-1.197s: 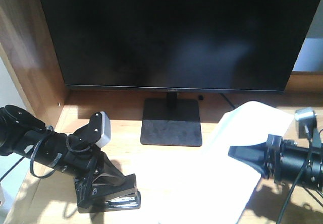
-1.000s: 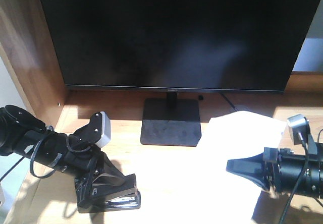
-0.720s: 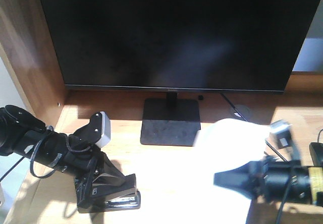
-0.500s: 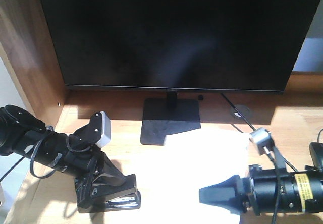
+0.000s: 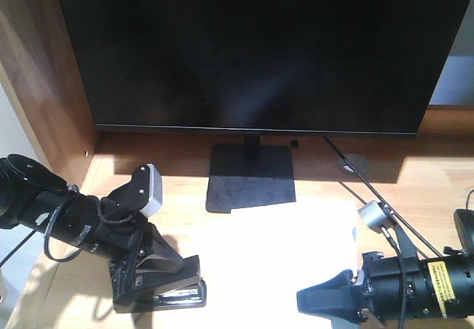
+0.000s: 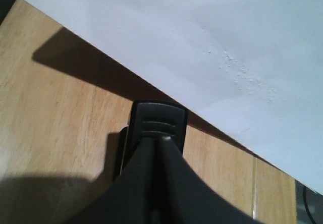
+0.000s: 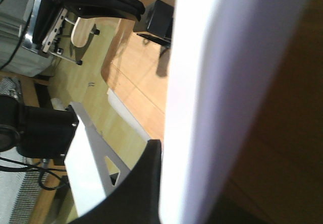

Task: Grab stapler and paper to desk for stapling

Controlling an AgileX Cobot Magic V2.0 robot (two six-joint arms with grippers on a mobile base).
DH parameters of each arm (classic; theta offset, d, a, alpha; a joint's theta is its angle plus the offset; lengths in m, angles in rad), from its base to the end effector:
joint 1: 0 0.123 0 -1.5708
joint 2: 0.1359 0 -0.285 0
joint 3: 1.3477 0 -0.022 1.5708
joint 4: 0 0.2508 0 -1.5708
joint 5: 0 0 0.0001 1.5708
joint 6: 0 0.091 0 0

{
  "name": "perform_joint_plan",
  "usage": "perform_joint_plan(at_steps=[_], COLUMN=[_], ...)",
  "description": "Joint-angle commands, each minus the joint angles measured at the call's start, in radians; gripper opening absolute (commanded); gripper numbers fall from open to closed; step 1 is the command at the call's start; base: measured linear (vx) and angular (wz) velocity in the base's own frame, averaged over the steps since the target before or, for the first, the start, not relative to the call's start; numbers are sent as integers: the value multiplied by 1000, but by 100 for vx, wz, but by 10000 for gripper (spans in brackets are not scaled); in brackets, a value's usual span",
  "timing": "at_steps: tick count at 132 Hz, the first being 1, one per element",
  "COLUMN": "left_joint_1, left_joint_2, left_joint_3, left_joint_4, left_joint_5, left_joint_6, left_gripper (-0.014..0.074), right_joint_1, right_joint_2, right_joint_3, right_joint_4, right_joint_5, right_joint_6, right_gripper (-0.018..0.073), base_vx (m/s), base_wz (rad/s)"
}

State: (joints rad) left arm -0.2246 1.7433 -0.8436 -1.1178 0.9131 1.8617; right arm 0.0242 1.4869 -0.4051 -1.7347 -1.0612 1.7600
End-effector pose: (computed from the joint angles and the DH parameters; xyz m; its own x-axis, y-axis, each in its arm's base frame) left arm 0.2685 -0.1278 0.1656 -0.2747 0.6545 -0.7044 0.9615 0.1917 -0.1968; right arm 0.1813 0.0827 0.1649 -0.9126 -0.0918 -0.3984 -0.3891 0.4941 0.7774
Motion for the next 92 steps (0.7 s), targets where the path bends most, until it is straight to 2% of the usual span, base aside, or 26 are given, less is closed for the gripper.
perform_joint_plan(at_steps=[1, 30, 60, 92], left_joint_1=[-3, -3, -3, -3], left_joint_2=[-38, -38, -38, -38], left_joint_3=[-17, -17, -17, -17], left_joint_4=[-45, -45, -45, -45], left_joint_5=[41, 41, 41, 41], left_joint_6=[-5, -5, -5, -5], left_gripper=[-6, -6, -6, -6], right_joint_1=[0, 0, 0, 94], right_joint_2=[-19, 32, 121, 187], right_joint_3=[-20, -21, -21, -21], right_joint_4=[29, 38, 143, 227], right_joint_5=[-17, 5, -19, -28], right_joint_6=[-36, -76, -175, -229], right_gripper=[-3, -3, -3, -3], base_vx=[0, 0, 0, 0], base_wz=[0, 0, 0, 0])
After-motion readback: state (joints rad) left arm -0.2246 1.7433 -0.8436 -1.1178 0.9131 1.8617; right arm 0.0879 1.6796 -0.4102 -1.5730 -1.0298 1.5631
